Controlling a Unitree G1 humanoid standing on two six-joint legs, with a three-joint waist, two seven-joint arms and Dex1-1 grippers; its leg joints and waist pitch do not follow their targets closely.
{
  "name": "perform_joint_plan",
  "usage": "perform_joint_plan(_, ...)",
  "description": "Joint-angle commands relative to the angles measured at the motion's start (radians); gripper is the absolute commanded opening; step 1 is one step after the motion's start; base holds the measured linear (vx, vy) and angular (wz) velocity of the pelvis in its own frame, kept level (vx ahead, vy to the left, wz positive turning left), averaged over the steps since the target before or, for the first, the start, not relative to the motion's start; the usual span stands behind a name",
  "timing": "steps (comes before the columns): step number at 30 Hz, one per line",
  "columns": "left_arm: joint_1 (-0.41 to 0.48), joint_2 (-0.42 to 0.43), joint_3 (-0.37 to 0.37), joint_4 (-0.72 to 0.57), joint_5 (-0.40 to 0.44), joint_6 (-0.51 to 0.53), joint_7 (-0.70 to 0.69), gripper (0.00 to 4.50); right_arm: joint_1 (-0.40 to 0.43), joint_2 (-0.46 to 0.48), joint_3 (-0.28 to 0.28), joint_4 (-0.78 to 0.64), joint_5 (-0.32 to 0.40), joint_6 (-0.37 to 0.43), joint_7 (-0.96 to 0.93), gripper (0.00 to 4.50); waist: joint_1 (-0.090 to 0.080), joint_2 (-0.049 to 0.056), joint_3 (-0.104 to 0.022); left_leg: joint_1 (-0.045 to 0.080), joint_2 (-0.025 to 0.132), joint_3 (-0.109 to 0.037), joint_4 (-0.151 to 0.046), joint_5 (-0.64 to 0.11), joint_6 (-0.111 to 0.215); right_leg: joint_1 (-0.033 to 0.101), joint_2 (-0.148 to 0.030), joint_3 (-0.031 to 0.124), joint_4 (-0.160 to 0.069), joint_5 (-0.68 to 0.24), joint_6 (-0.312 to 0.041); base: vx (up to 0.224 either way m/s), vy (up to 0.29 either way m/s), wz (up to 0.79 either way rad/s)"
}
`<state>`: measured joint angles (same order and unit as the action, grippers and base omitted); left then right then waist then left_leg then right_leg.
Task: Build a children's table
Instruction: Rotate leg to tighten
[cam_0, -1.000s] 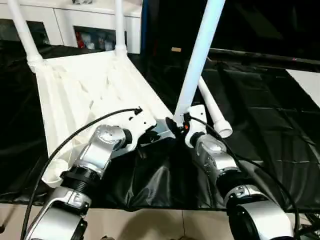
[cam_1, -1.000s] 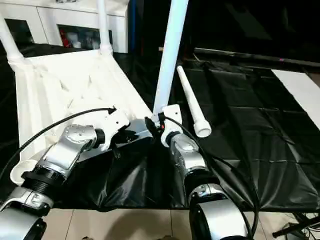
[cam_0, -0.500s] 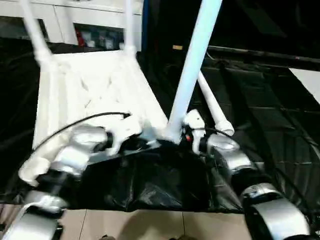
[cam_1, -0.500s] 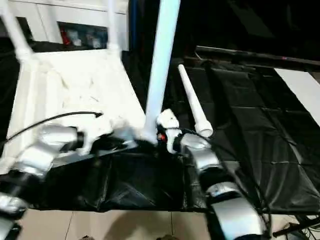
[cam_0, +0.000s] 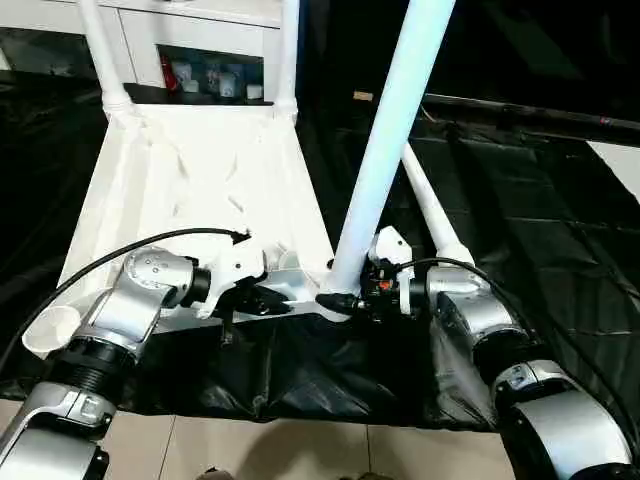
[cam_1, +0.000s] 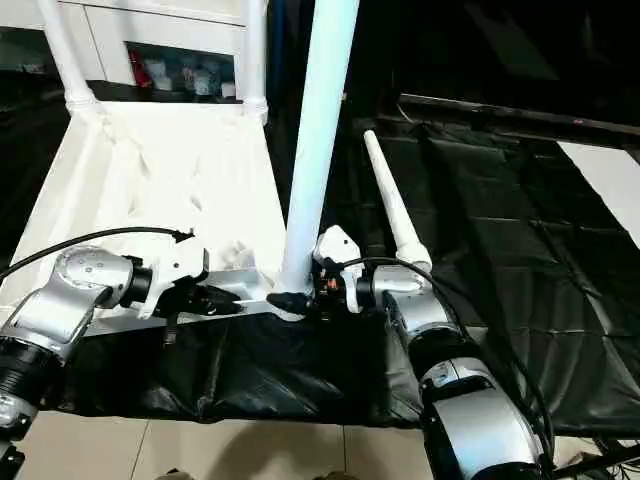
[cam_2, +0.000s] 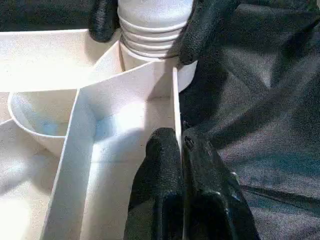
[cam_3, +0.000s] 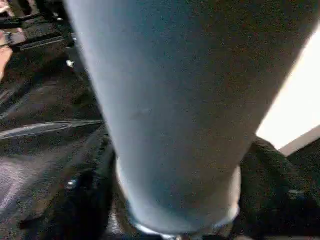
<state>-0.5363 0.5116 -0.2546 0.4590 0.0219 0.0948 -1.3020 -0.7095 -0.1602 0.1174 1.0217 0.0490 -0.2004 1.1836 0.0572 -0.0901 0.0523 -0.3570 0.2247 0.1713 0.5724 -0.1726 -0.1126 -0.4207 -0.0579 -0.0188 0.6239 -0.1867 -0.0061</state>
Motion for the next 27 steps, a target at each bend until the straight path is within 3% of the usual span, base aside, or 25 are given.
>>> perform_joint_plan(1,0.007,-0.008,-0.056,0.001,-0.008,-0.015,-0.064,0.00,-0.003,-0.005,0.000,-0.008,0.001,0.008,0.004,3.03,-0.001,0.016,-0.062,0.006,0.006,0.015,-0.058,-0.202,0.035,0.054,-0.052,0.026,-0.062,-0.115,-0.246,0.000,0.000,0.00)
perform_joint_plan(7,0.001,-0.035,-0.045,0.013,0.007,0.018,0.009,0.00,0.021,0.041,-0.040,-0.022,0.035,0.034,-0.102,2.78,-0.002,0.016,-0.059,0.006,0.005,0.014,-0.061,-0.213,0.023,0.052,-0.053,0.027,-0.065,-0.137,-0.239,0.000,0.000,0.00)
perform_joint_plan(10,-0.014,-0.093,-0.040,0.031,0.044,0.059,0.137,0.00,0.030,0.098,-0.072,-0.011,0.026,0.053,-0.323,2.75,-0.009,0.017,-0.051,0.013,0.004,0.009,-0.068,-0.305,-0.010,0.044,-0.054,0.029,-0.082,-0.307,-0.197,0.000,0.000,0.00)
perform_joint_plan(13,-0.032,-0.202,-0.047,0.029,0.078,0.125,0.298,0.00,0.021,0.196,-0.119,0.026,0.026,0.088,-0.601,2.74,-0.017,0.021,-0.052,0.014,0.002,0.003,-0.070,-0.338,-0.039,0.040,-0.055,0.028,-0.089,-0.393,-0.161,0.000,0.000,0.00)
perform_joint_plan(15,-0.039,-0.229,-0.046,0.032,0.083,0.141,0.337,0.00,0.017,0.215,-0.121,0.035,0.020,0.084,-0.649,2.74,-0.023,0.018,-0.054,0.013,0.001,0.002,-0.069,-0.344,-0.043,0.039,-0.054,0.028,-0.092,-0.409,-0.145,0.000,0.000,0.00)
perform_joint_plan(18,-0.061,-0.317,-0.057,0.041,0.098,0.184,0.429,0.00,-0.008,0.286,-0.105,0.060,-0.015,0.070,-0.795,2.74,-0.025,0.019,-0.055,0.013,-0.003,0.003,-0.066,-0.355,-0.028,0.032,-0.051,0.028,-0.093,-0.398,-0.139,0.000,0.000,0.00)
perform_joint_plan(21,-0.067,-0.336,-0.076,0.047,0.113,0.173,0.441,0.00,-0.014,0.311,-0.101,0.041,-0.021,0.018,-0.818,2.74,-0.025,0.018,-0.057,0.007,-0.004,0.004,-0.064,-0.345,-0.020,0.034,-0.050,0.028,-0.092,-0.360,-0.138,0.000,0.000,0.00)
perform_joint_plan(23,-0.064,-0.327,-0.076,0.041,0.114,0.167,0.426,0.00,-0.014,0.306,-0.111,0.026,-0.010,0.001,-0.790,3.30,-0.024,0.013,-0.060,0.004,-0.003,0.005,-0.064,-0.321,-0.009,0.039,-0.048,0.028,-0.086,-0.309,-0.146,0.000,0.000,0.00)
perform_joint_plan(27,-0.045,-0.279,-0.068,0.016,0.113,0.146,0.373,0.00,-0.004,0.259,-0.123,-0.001,0.007,0.006,-0.691,3.66,-0.022,0.015,-0.061,0.001,-0.003,0.008,-0.062,-0.285,0.014,0.044,-0.048,0.029,-0.081,-0.233,-0.170,0.000,0.000,0.00)
